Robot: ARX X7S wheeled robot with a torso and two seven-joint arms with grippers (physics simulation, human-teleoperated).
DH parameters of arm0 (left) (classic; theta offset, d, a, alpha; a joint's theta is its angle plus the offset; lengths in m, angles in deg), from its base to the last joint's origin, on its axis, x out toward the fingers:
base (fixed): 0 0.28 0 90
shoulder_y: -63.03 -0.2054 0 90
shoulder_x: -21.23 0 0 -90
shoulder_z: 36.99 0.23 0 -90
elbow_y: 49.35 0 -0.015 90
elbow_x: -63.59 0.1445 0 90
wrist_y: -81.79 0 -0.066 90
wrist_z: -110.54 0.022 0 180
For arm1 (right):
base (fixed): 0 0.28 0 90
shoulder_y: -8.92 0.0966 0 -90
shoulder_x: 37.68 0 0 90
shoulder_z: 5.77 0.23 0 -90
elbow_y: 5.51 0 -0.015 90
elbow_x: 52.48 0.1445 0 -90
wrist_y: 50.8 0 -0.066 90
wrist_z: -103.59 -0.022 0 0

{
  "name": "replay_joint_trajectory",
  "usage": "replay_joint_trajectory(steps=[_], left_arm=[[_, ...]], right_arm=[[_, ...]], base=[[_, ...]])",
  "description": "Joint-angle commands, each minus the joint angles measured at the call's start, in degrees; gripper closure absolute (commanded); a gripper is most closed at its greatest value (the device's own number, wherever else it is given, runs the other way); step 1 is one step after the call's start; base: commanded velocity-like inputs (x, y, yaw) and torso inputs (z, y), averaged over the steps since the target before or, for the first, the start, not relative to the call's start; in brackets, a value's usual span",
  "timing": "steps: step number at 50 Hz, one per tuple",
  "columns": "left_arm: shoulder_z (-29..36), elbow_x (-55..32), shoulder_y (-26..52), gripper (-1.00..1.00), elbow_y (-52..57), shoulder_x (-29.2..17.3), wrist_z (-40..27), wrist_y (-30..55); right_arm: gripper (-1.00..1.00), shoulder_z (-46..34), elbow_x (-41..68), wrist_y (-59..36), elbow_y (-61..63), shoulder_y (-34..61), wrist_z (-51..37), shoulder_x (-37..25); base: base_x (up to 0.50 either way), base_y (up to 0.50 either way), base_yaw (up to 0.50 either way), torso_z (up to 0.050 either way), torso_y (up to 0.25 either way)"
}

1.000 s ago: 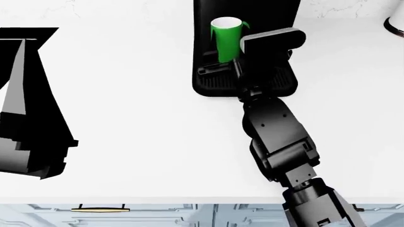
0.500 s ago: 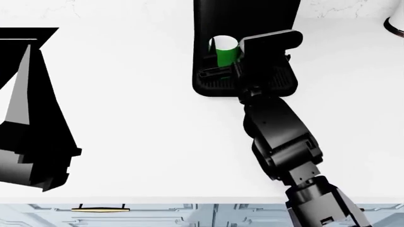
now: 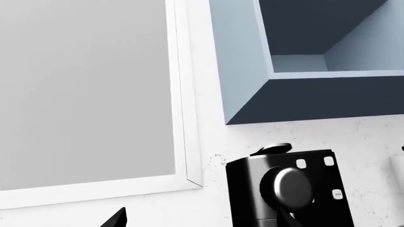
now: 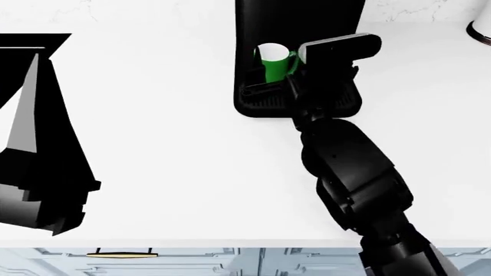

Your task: Pick the mug from the cabinet, place it under the coffee machine dispenser, and press the start button.

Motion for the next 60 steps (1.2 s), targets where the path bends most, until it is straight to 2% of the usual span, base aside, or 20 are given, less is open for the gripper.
replay_joint_trajectory(steps=[1, 10, 21, 36, 53, 60], left_arm=[[0.9, 0.3, 0.4, -1.0, -0.2, -0.6, -0.6, -0.6], [1.3, -2.6, 1.5, -1.0, -1.4, -0.5, -2.2, 0.2], [1.5, -5.7, 4.0, -1.0, -1.8, -0.3, -3.2, 1.4], [-1.0, -6.6, 3.6, -1.0, -2.9, -0.3, -5.6, -1.3], [-1.1, -7.2, 3.0, -1.0, -2.3, -0.8, -5.7, -2.1], [0.2, -9.7, 5.5, -1.0, -2.3, -0.5, -6.6, 0.6]], right_arm=[[-1.0, 0.6, 2.8, -4.9, 10.0, -1.7, -2.0, -3.1], [-1.0, 4.3, 10.8, -17.6, 28.8, -3.8, -7.3, -10.4], [-1.0, 11.5, 21.9, -27.8, 41.8, -3.5, -12.9, -16.4], [-1.0, 14.6, 24.9, -28.7, 43.9, -5.4, -14.4, -18.8], [-1.0, 16.2, 27.0, -29.5, 45.2, -5.5, -15.9, -19.8], [-1.0, 16.2, 28.3, -30.2, 45.4, -4.3, -16.0, -19.7]], base=[[0.0, 0.0, 0.0, 0.0, 0.0], [0.0, 0.0, 0.0, 0.0, 0.0], [0.0, 0.0, 0.0, 0.0, 0.0], [0.0, 0.0, 0.0, 0.0, 0.0], [0.0, 0.0, 0.0, -0.028, 0.245], [0.0, 0.0, 0.0, 0.0, 0.0]])
